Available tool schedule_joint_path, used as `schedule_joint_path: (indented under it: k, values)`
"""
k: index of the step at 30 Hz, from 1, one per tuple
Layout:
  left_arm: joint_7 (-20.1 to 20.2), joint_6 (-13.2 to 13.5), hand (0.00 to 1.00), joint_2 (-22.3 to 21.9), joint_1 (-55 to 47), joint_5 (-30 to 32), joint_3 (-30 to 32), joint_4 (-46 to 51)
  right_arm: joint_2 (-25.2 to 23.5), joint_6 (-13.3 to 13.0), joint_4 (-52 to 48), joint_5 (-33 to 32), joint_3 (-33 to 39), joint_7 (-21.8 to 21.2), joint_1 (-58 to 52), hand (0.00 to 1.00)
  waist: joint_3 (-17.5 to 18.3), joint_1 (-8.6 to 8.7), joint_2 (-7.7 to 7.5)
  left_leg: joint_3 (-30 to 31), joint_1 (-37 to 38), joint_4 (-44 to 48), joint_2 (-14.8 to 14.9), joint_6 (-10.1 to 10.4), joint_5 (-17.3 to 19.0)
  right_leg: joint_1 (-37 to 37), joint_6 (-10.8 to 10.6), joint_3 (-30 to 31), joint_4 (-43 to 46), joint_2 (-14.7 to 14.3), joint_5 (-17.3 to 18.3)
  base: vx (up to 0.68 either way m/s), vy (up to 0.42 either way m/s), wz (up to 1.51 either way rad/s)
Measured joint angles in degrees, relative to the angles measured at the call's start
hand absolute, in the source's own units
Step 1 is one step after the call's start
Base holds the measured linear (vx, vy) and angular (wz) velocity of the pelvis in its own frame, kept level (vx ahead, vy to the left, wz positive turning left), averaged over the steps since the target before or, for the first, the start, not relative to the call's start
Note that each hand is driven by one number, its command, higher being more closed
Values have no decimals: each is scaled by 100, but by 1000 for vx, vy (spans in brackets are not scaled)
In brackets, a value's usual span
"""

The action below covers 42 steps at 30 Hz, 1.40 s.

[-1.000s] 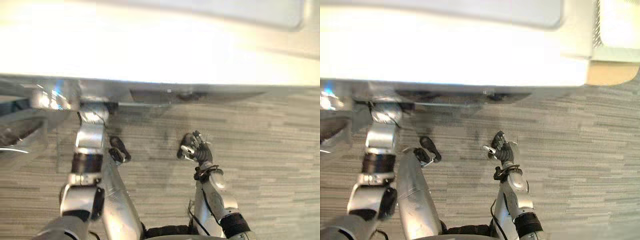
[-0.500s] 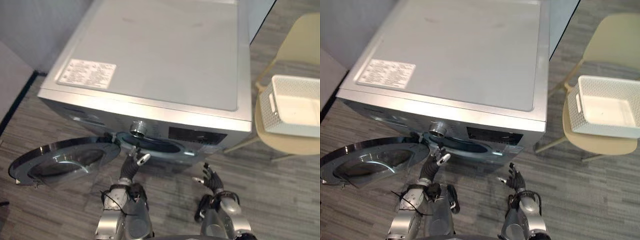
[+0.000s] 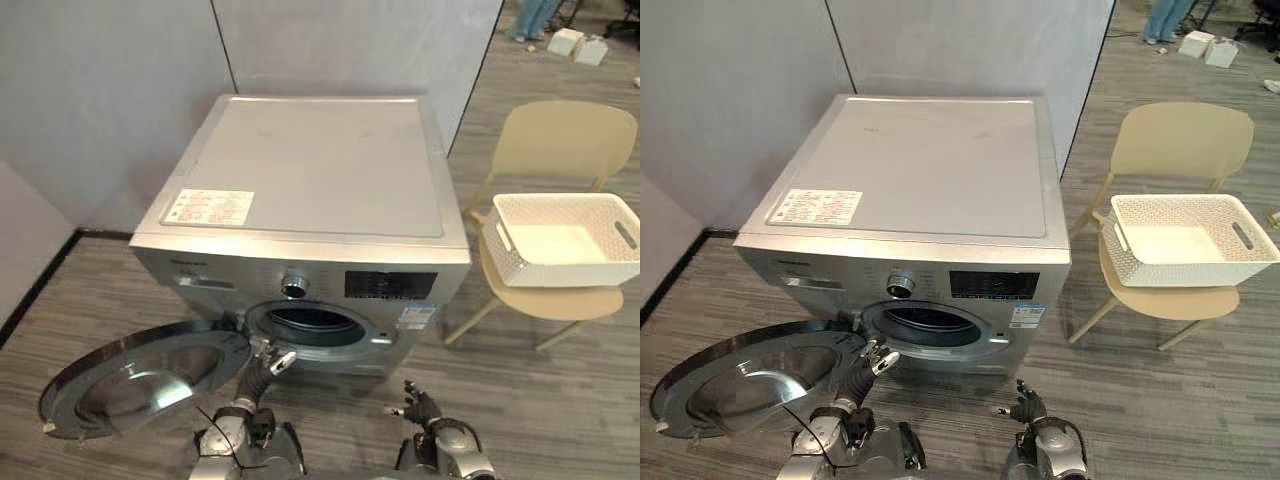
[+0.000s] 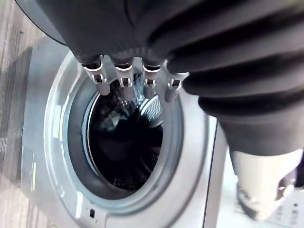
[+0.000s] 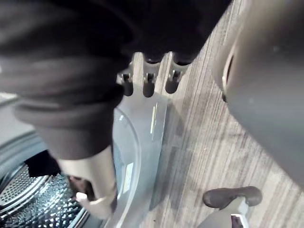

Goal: Pick up the laundry basket with both hands and put the clothes into the washing machine.

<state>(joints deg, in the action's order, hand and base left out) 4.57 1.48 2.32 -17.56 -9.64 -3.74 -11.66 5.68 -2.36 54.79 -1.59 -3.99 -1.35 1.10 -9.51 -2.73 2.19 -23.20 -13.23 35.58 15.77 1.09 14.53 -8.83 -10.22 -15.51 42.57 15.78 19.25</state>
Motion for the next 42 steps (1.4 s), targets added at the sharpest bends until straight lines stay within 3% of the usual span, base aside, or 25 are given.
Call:
schedule_joint_path:
  k: [2, 5, 6, 9, 10, 11, 13, 16, 20, 23, 25, 26, 28, 32, 34, 35, 36, 37, 39, 42]
  values:
    - [-104, 12, 0, -135, -152, -103, 110, 30, 104, 0, 85, -1, -118, 11, 161, 0, 100, -61, -30, -149, -109, -418, -144, -44, -393, 63, 201, -16, -638, 25, 254, -213, -125, 8]
    - [-223, 0, 0, -319, -222, -122, 216, 12, 377, -7, 293, 10, -152, 16, 421, 0, 79, -117, 222, 70, -246, -1173, -107, 12, -1098, 38, 481, -230, -1396, -401, -233, -229, -126, 16]
    - [-227, 2, 0, -321, -271, -123, 251, 11, 441, -9, 293, 42, -133, 20, 422, 0, 69, -118, 262, 112, -238, -1502, -42, 52, -1374, 80, 585, -385, -1560, -534, -352, -196, -134, 30]
    - [-273, -5, 0, -294, -281, -116, 374, -2, 538, -10, 294, 172, 128, 58, 404, 0, 61, -119, 296, 200, -103, -2268, -46, 237, -1736, 106, 830, -655, -1672, -635, -506, -190, -137, 35]
    - [-326, -10, 0, -255, -264, -100, 388, -20, 576, 2, 334, 189, 270, 137, 357, 0, -6, -100, 173, 157, -68, -2316, -87, 383, -1537, 170, 993, -817, -1943, -591, -649, -236, -144, 55]
    - [-338, -9, 0, -258, -244, -95, 390, -12, 600, 13, 410, 194, 435, 178, 342, 0, -24, -118, 122, 234, -126, -1745, -90, 249, -1486, 175, 1147, -911, -2032, -495, -720, -248, -139, 52]
    - [-338, -13, 0, -299, -288, -91, 395, -14, 717, 37, 522, 193, 712, 245, 272, 0, -14, -55, 130, 417, 25, -897, -74, 107, -1329, 268, 1176, -1048, -2217, -351, -864, -183, -82, 43]
    - [-344, -5, 0, -461, -472, -91, 492, -8, 762, 45, 525, 192, 1022, 249, 84, 0, 60, 44, 243, 710, 692, -702, 0, 423, -1086, 379, 1111, -1120, -2658, -336, -1194, -121, 10, 30]
    - [-342, -9, 0, -588, -394, -92, 563, 13, 709, 121, 609, 165, 1641, 254, -98, 0, 295, 153, 537, 1128, 1552, -2216, -177, 644, -1243, 64, 900, -1320, -3122, -393, -1717, -150, 192, 36]
    - [-375, -6, 0, -536, -368, -91, 849, 220, 460, 156, 806, 165, 1743, 244, -142, 0, 368, 183, 447, 1247, 1565, -2546, -410, 645, -1092, 167, 741, -1306, -3700, -354, -2220, -137, 230, 19]
    - [-424, -5, 0, -538, -369, -87, 918, 341, 448, 158, 827, 164, 1761, 245, -182, 0, 460, 187, 568, 1358, 1543, -2627, -448, 650, -675, 145, 711, -1350, -3860, -346, -2493, -154, 294, 7]
    - [-479, -10, 0, -527, -287, -55, 931, 341, 456, 162, 834, 150, 1813, 253, -245, 0, 489, 201, 589, 1450, 1504, -2704, -559, 637, -508, 118, 632, -1406, -3851, -228, -2617, -175, 291, 21]
    - [-562, -41, 0, -535, -153, 66, 1006, 671, 361, 177, 621, 153, 1866, 253, -486, 0, 508, 201, 415, 1521, 1434, -2587, -1021, 470, -449, 101, 493, -1405, -3655, 295, -2734, -209, 294, 31]
    - [-629, -46, 0, -493, -141, 329, 1526, 1342, 329, 283, 249, 265, 1690, 226, -755, 0, 621, 191, 268, 1188, 1507, -2483, -1385, 284, -328, 59, 483, -1258, -3633, 719, -2804, -168, 227, -14]
    - [-728, -48, 0, -374, -121, 556, 1913, 1492, 400, 284, 130, 368, 1450, 147, -752, 0, 653, 200, 298, 947, 1521, -2470, -1313, 128, -337, -94, 730, -1271, -3458, 725, -2583, -40, 71, -58]
    - [-758, -64, 0, -356, -85, 608, 2040, 1492, 418, 282, 104, 393, 1363, 103, -710, 0, 667, 202, 310, 873, 1525, -2465, -1279, 125, -335, -224, 731, -1239, -3141, 738, -2480, -22, 38, -53]
    - [-849, -138, 0, -306, 17, 687, 2287, 1489, 405, 277, 86, 414, 1150, 89, -728, 0, 689, 219, 247, 812, 1529, -2462, -1189, 118, -324, -323, 692, -1215, -2435, 690, -2223, 1, -5, -35]
    - [-875, -175, 0, -275, 97, 735, 2397, 1484, 397, 283, 91, 456, 1047, 36, -741, 0, 681, 217, 220, 786, 1531, -2460, -1148, 149, -330, -327, 679, -1230, -2318, 639, -1967, 28, -78, -29]
    - [-1006, -313, 0, -182, 531, 832, 2719, 1166, 400, 285, 195, 594, 719, -129, -701, 0, 688, 204, 67, 757, 1564, -2451, -920, 367, -374, -348, 752, -1288, -2233, 395, -1834, 48, -127, -16]
    - [-1246, -508, 0, -77, 1183, 1003, 3188, 576, 527, 282, 300, 744, 260, -261, -490, 0, 671, 197, 107, 694, 1368, -2297, -519, 478, -343, -485, 922, -1293, -2306, -55, -1710, 64, -182, -26]
